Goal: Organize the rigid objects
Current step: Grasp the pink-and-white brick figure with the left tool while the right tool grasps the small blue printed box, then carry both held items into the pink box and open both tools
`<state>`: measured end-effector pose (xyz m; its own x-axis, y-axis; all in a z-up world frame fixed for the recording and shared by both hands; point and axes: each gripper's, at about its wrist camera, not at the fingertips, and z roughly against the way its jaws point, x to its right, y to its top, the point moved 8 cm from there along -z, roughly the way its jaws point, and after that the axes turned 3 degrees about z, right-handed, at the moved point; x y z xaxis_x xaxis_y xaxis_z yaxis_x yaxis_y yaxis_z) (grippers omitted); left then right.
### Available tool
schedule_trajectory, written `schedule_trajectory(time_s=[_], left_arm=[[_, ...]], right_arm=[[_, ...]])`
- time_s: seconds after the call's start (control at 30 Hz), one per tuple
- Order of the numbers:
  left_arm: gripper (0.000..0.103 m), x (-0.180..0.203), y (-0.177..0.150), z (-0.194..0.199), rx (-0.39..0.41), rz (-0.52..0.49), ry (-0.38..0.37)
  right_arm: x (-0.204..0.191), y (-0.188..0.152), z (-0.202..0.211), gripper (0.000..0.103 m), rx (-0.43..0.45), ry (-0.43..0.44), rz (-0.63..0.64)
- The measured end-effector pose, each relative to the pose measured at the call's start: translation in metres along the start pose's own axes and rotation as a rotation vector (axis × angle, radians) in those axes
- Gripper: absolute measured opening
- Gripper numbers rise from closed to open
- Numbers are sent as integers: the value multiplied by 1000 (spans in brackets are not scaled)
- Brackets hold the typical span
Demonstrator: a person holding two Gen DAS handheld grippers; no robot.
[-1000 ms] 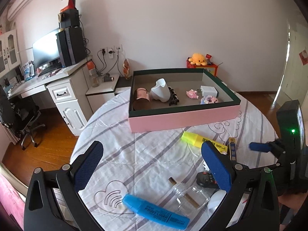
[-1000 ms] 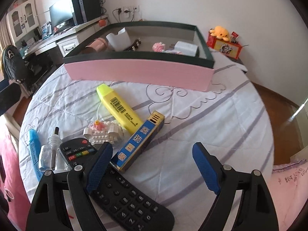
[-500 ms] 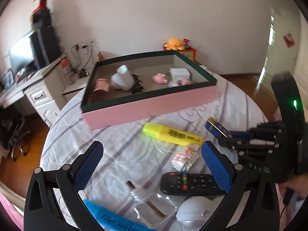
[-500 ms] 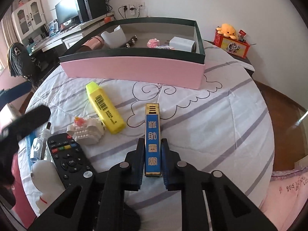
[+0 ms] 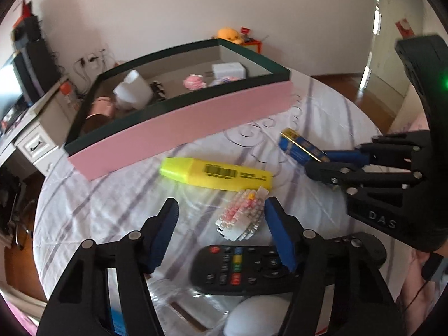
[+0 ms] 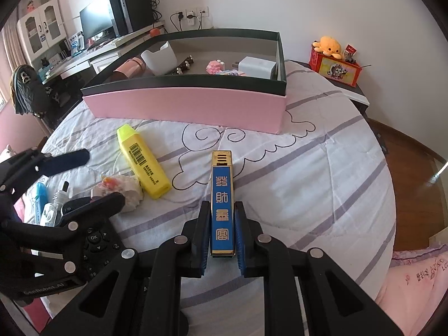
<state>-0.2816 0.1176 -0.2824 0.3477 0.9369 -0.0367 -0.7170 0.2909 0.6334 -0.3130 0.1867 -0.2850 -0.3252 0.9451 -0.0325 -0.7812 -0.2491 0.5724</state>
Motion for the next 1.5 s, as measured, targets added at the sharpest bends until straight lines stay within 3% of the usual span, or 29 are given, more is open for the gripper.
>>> schedule_trajectory(time_s=[0.1,0.2,0.53,0.93,1.27,1.5], left_arm=[[57,11,-2,-6,-29,-21,-41],[38,20,-8,-16,-67,-54,-44],[38,-3,-5,-7,-29,2,-25],[38,-42,20,27,67,73,1],[38,-71,68,62,188,83,47],[38,-81,107,67,227,54,75]], right_arm=[[1,1,0,16,1,0,-3],[1,2,-2,16,-1,-2,-4],[0,2,-2,16,8,2,6],[-14,15,26,15,85,29,15],[-25,56,67,16,196,29,47],[-25,96,78,15,243,20,81]])
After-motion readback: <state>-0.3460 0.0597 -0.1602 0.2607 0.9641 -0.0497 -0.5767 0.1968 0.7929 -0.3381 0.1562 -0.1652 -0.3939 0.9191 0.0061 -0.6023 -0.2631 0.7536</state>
